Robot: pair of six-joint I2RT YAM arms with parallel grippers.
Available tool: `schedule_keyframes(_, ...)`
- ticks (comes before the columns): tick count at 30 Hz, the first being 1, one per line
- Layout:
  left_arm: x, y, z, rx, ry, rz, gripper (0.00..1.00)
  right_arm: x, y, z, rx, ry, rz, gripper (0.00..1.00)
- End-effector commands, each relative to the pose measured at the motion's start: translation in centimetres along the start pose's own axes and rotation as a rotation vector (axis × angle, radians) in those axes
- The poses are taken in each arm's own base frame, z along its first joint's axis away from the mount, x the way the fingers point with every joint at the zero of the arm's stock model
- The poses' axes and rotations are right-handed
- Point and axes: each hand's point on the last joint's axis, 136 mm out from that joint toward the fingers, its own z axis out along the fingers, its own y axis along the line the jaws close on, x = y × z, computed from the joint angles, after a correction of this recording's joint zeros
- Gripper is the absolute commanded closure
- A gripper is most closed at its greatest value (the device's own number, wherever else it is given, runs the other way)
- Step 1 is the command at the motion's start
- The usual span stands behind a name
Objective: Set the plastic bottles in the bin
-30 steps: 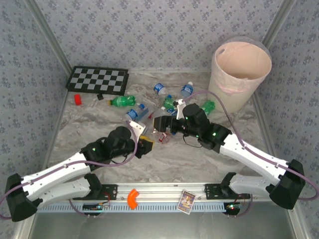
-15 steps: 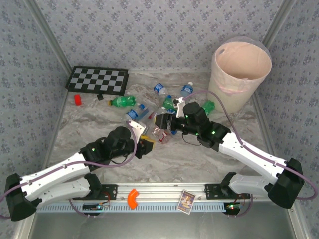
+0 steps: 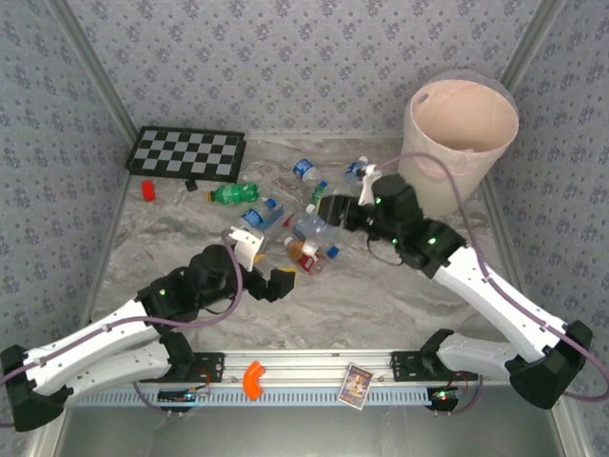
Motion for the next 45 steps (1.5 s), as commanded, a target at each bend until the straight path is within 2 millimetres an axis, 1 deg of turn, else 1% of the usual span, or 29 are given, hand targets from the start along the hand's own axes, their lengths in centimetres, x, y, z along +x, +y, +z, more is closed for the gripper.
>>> schedule_keyframes(1, -1.3, 0.5, -1.0, -0.04, -0.041, -0.013, 0.0, -6.2, -1.9, -4.6, 0.114, -0.156, -0.043, 0.37)
schedule_keyframes(2, -1.2, 0.6, -1.0, -0.05, -0.037, -0.019, 0.0, -7.5, -2.8, -5.3, 0.147, -0.192, -0.036, 0.37)
schedule_keyframes(4, -0.9, 0.9, -0.9, -0.061, -0.025, -0.024, 0.0, -10.8, -4.2, -7.5, 0.219, -0.288, -0.035, 0.38)
schedule_keyframes(10, -0.5, 1.0, -0.8, -0.065, -0.02, -0.036, 0.0, -18.4, -8.3, -12.9, 0.446, -0.49, -0.043, 0.38)
schedule_keyframes(13, -0.5, 1.0, -0.8, -0.06, -0.021, -0.038, 0.0, -21.4, -10.2, -15.2, 0.533, -0.586, -0.034, 0.37)
schedule_keyframes(16, -0.4, 1.0, -0.8, -0.059, -0.018, -0.038, 0.0, -23.8, -12.3, -17.0, 0.611, -0.659, -0.011, 0.38)
schedule_keyframes(19, -0.4, 0.9, -0.9, -0.056, -0.017, -0.04, 0.0, -24.8, -14.9, -17.8, 0.685, -0.691, 0.045, 0.39)
schedule_keyframes(22, -0.3, 1.1, -1.0, -0.062, -0.016, -0.039, 0.01, -25.6, -17.5, -18.2, 0.731, -0.703, 0.095, 0.39)
schedule_keyframes(25, -0.3, 1.1, -1.3, -0.06, -0.021, -0.039, 0.0, -26.6, -19.8, -18.4, 0.783, -0.713, 0.109, 0.39)
schedule_keyframes(29, -0.2, 1.4, -1.7, -0.071, -0.025, -0.038, 0.0, -27.7, -22.3, -17.8, 0.813, -0.683, 0.13, 0.39)
schedule_keyframes(32, -0.2, 1.6, -2.0, -0.076, -0.034, -0.037, 0.0, -28.2, -24.2, -17.0, 0.823, -0.654, 0.166, 0.4)
schedule_keyframes(34, -0.1, 1.7, -2.1, -0.078, -0.035, -0.039, 0.0, -28.6, -25.0, -16.6, 0.834, -0.639, 0.175, 0.4)
schedule_keyframes(38, 0.1, 2.1, -2.3, -0.09, -0.038, -0.041, 0.0, -28.6, -26.6, -16.0, 0.886, -0.602, 0.173, 0.39)
schedule_keyframes(39, 0.2, 2.2, -2.4, -0.093, -0.037, -0.042, 0.0, -28.6, -26.8, -15.9, 0.891, -0.591, 0.165, 0.37)
schedule_keyframes(40, 0.2, 2.2, -2.5, -0.095, -0.041, -0.044, 0.0, -28.6, -27.1, -15.7, 0.901, -0.577, 0.16, 0.32)
schedule_keyframes(41, 0.2, 2.3, -2.5, -0.096, -0.042, -0.044, 0.0, -28.6, -27.1, -15.6, 0.903, -0.564, 0.154, 0.25)
schedule_keyframes(42, 0.3, 2.3, -2.5, -0.098, -0.043, -0.044, 0.0, -28.6, -27.3, -15.6, 0.914, -0.557, 0.147, 0.15)
schedule_keyframes(43, 0.3, 2.4, -2.6, -0.099, -0.046, -0.045, 0.0, -28.6, -27.3, -15.6, 0.922, -0.551, 0.136, 0.0)
schedule_keyframes(45, 0.4, 2.4, -2.6, -0.1, -0.044, -0.044, 0.0, -28.4, -27.1, -15.6, 0.917, -0.546, 0.134, 0.0)
